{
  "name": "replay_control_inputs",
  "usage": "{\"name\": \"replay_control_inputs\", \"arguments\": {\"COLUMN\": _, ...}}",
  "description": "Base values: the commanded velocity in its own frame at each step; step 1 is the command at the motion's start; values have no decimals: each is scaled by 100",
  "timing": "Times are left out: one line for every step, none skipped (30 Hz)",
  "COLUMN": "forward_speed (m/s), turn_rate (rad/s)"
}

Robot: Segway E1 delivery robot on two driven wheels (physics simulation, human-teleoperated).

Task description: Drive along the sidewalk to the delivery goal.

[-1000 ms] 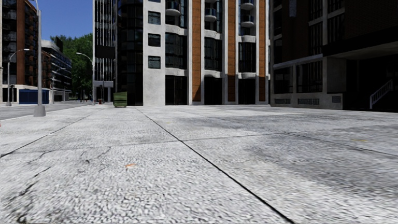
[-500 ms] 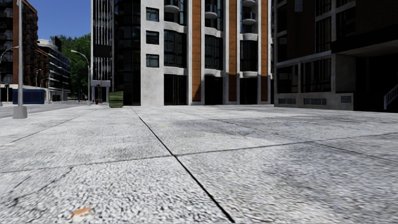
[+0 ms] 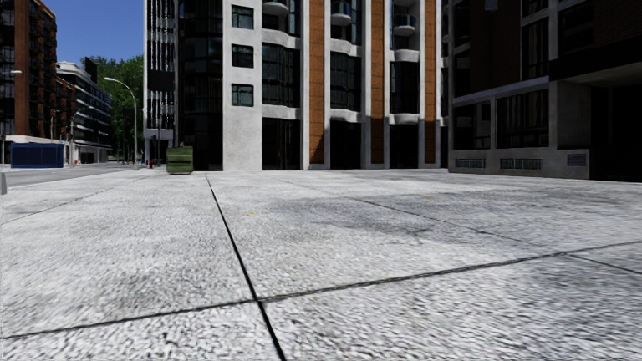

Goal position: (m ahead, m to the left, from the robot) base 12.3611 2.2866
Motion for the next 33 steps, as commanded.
{"name": "replay_control_inputs", "arguments": {"forward_speed": 200, "turn_rate": 0}}
{"name": "replay_control_inputs", "arguments": {"forward_speed": 200, "turn_rate": 0}}
{"name": "replay_control_inputs", "arguments": {"forward_speed": 200, "turn_rate": 0}}
{"name": "replay_control_inputs", "arguments": {"forward_speed": 200, "turn_rate": 0}}
{"name": "replay_control_inputs", "arguments": {"forward_speed": 200, "turn_rate": 0}}
{"name": "replay_control_inputs", "arguments": {"forward_speed": 200, "turn_rate": 0}}
{"name": "replay_control_inputs", "arguments": {"forward_speed": 200, "turn_rate": 0}}
{"name": "replay_control_inputs", "arguments": {"forward_speed": 200, "turn_rate": 0}}
{"name": "replay_control_inputs", "arguments": {"forward_speed": 200, "turn_rate": 0}}
{"name": "replay_control_inputs", "arguments": {"forward_speed": 200, "turn_rate": 0}}
{"name": "replay_control_inputs", "arguments": {"forward_speed": 200, "turn_rate": 0}}
{"name": "replay_control_inputs", "arguments": {"forward_speed": 200, "turn_rate": 0}}
{"name": "replay_control_inputs", "arguments": {"forward_speed": 200, "turn_rate": 0}}
{"name": "replay_control_inputs", "arguments": {"forward_speed": 200, "turn_rate": 0}}
{"name": "replay_control_inputs", "arguments": {"forward_speed": 200, "turn_rate": 0}}
{"name": "replay_control_inputs", "arguments": {"forward_speed": 200, "turn_rate": 0}}
{"name": "replay_control_inputs", "arguments": {"forward_speed": 200, "turn_rate": 0}}
{"name": "replay_control_inputs", "arguments": {"forward_speed": 200, "turn_rate": 0}}
{"name": "replay_control_inputs", "arguments": {"forward_speed": 200, "turn_rate": 0}}
{"name": "replay_control_inputs", "arguments": {"forward_speed": 200, "turn_rate": 0}}
{"name": "replay_control_inputs", "arguments": {"forward_speed": 200, "turn_rate": 0}}
{"name": "replay_control_inputs", "arguments": {"forward_speed": 200, "turn_rate": 0}}
{"name": "replay_control_inputs", "arguments": {"forward_speed": 200, "turn_rate": 0}}
{"name": "replay_control_inputs", "arguments": {"forward_speed": 200, "turn_rate": 0}}
{"name": "replay_control_inputs", "arguments": {"forward_speed": 200, "turn_rate": 0}}
{"name": "replay_control_inputs", "arguments": {"forward_speed": 200, "turn_rate": 0}}
{"name": "replay_control_inputs", "arguments": {"forward_speed": 200, "turn_rate": 0}}
{"name": "replay_control_inputs", "arguments": {"forward_speed": 200, "turn_rate": 0}}
{"name": "replay_control_inputs", "arguments": {"forward_speed": 200, "turn_rate": 0}}
{"name": "replay_control_inputs", "arguments": {"forward_speed": 200, "turn_rate": 0}}
{"name": "replay_control_inputs", "arguments": {"forward_speed": 200, "turn_rate": 0}}
{"name": "replay_control_inputs", "arguments": {"forward_speed": 200, "turn_rate": 0}}
{"name": "replay_control_inputs", "arguments": {"forward_speed": 200, "turn_rate": 0}}
